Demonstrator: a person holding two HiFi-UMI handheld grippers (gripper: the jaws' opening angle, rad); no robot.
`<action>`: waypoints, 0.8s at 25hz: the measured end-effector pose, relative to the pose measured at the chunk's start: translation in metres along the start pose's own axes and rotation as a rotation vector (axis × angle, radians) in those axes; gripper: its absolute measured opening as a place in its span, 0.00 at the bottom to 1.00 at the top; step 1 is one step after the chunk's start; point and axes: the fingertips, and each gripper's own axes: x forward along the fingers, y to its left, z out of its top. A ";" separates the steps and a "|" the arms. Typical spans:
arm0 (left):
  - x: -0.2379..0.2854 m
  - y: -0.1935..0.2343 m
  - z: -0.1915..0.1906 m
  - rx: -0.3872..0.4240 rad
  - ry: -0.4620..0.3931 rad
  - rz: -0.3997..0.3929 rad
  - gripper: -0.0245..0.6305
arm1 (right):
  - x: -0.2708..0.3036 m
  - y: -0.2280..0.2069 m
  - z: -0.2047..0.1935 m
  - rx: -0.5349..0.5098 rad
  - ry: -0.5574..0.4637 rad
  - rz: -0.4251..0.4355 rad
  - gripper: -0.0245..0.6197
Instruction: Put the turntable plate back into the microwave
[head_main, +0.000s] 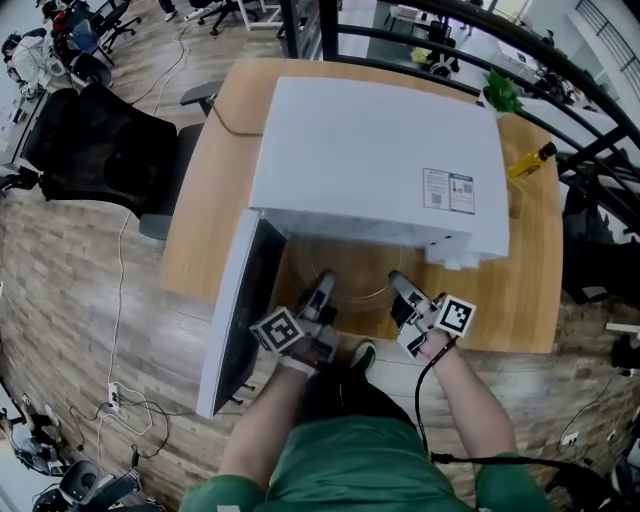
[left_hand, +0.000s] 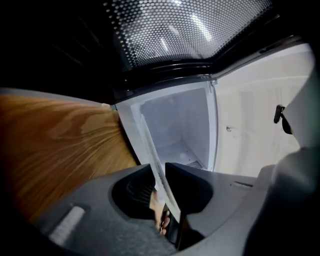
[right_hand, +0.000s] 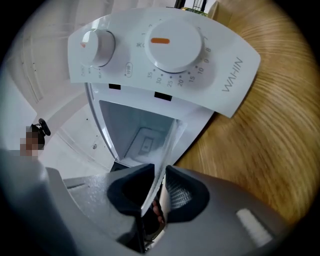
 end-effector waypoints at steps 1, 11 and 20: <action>0.001 0.002 0.000 -0.003 -0.002 0.003 0.15 | 0.001 -0.002 0.000 0.002 -0.001 -0.001 0.15; 0.010 0.020 0.002 -0.150 -0.062 0.096 0.12 | 0.011 -0.022 0.013 -0.009 -0.052 -0.130 0.15; 0.020 0.021 0.000 -0.280 -0.114 0.120 0.10 | 0.016 -0.018 -0.011 0.016 0.003 -0.181 0.25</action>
